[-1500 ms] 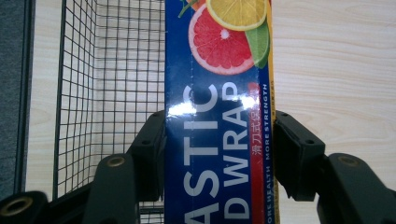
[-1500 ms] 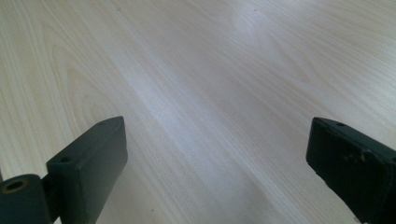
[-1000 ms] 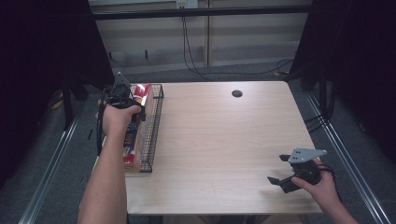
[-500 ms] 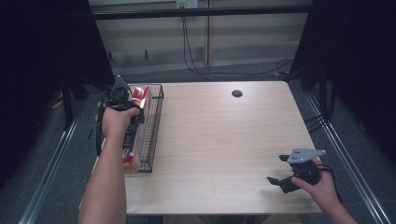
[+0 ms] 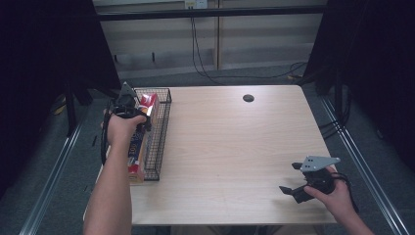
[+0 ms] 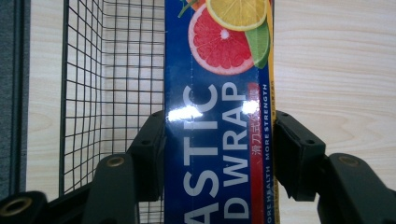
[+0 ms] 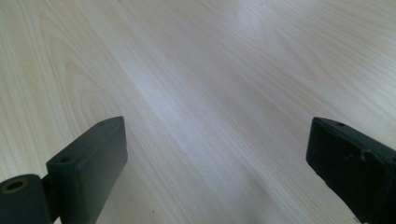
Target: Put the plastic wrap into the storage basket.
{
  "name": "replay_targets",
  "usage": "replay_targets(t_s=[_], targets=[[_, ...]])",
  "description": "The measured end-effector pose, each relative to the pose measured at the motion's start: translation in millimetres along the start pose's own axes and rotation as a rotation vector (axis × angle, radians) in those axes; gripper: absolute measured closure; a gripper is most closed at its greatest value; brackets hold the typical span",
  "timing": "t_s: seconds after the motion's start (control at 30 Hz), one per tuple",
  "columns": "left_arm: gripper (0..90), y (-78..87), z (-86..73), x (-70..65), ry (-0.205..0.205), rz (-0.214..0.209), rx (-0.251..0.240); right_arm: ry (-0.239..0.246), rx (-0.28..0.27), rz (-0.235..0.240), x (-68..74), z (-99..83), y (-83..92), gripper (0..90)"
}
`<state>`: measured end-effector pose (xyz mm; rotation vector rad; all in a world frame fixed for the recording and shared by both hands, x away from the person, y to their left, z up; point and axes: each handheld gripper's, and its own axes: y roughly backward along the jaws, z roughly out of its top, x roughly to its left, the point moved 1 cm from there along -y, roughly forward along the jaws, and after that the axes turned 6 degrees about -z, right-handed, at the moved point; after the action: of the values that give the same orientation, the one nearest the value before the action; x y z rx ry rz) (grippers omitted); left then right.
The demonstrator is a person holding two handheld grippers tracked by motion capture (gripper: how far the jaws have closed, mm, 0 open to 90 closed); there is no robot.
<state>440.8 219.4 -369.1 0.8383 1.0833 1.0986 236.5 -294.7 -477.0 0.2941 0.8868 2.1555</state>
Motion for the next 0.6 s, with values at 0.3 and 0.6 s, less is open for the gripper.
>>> replay_targets(t_s=[0.3, 0.6], targets=[[43.5, -11.1, -1.9, 12.0, 0.018, 0.012, 0.005, -0.001, 0.001, -0.001, 0.9, -0.2, 0.2, 5.5], [42.8, -19.9, -2.1, 14.6, 0.007, 0.016, 0.023, 0.001, 0.003, 0.001, 1.5, -0.1, -1.1, 5.5]])
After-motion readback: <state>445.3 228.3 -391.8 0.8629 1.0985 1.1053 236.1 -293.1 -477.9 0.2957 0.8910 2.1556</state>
